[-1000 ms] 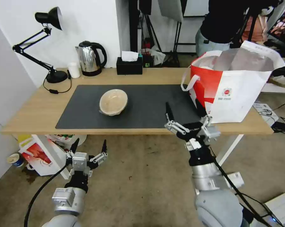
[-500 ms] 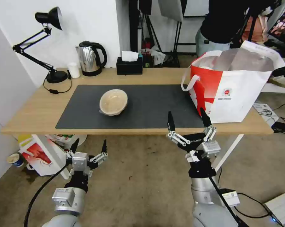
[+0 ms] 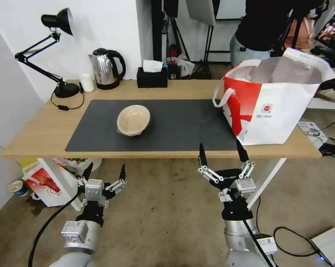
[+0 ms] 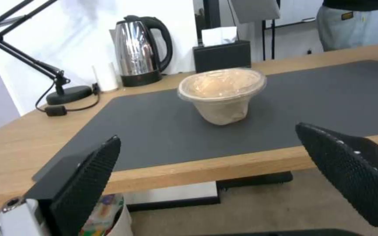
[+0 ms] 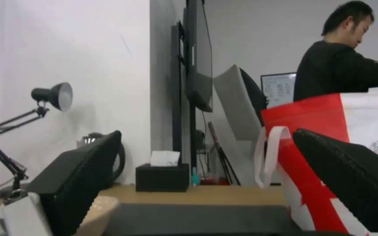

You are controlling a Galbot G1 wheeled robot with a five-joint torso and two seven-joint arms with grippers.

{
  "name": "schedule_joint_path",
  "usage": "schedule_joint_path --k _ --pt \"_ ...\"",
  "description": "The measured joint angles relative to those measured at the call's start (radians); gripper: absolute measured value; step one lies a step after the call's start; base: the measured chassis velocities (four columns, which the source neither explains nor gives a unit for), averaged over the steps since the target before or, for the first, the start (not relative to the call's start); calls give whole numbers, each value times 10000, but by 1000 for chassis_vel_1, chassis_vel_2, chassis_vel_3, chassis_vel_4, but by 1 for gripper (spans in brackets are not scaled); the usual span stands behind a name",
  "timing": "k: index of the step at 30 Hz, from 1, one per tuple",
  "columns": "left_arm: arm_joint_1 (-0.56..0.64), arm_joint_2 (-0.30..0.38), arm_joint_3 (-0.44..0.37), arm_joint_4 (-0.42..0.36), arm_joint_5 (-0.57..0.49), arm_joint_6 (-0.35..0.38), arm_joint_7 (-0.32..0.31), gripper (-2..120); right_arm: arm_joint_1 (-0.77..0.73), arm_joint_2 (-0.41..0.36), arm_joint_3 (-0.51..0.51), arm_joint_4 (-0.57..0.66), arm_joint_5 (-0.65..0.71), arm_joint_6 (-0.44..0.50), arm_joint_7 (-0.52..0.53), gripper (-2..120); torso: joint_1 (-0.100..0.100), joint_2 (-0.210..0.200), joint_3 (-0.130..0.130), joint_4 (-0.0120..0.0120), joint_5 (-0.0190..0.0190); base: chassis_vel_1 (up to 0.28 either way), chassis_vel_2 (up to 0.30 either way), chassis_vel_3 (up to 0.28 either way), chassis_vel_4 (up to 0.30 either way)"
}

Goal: Pick up the trash from the table and place it into the takeout bag.

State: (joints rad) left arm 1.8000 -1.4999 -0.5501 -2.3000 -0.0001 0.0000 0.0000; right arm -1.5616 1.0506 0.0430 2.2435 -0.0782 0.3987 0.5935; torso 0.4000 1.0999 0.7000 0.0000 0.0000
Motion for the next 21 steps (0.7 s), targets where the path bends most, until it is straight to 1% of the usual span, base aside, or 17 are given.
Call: schedule_joint_path --k 6,14,21 --pt "0 0 0 0 0 0 0 100 -161 20 -97 -238 -221 94 315 100 0 0 0 0 0 0 0 0 0" --pt "0 0 0 0 0 0 0 100 -533 51 -244 -575 -560 152 1051 100 0 1 0 -1 0 0 0 0 0" --pt "0 0 0 0 0 0 0 100 -581 102 -238 -760 -641 276 1259 100 0 1 0 -1 0 0 0 0 0"
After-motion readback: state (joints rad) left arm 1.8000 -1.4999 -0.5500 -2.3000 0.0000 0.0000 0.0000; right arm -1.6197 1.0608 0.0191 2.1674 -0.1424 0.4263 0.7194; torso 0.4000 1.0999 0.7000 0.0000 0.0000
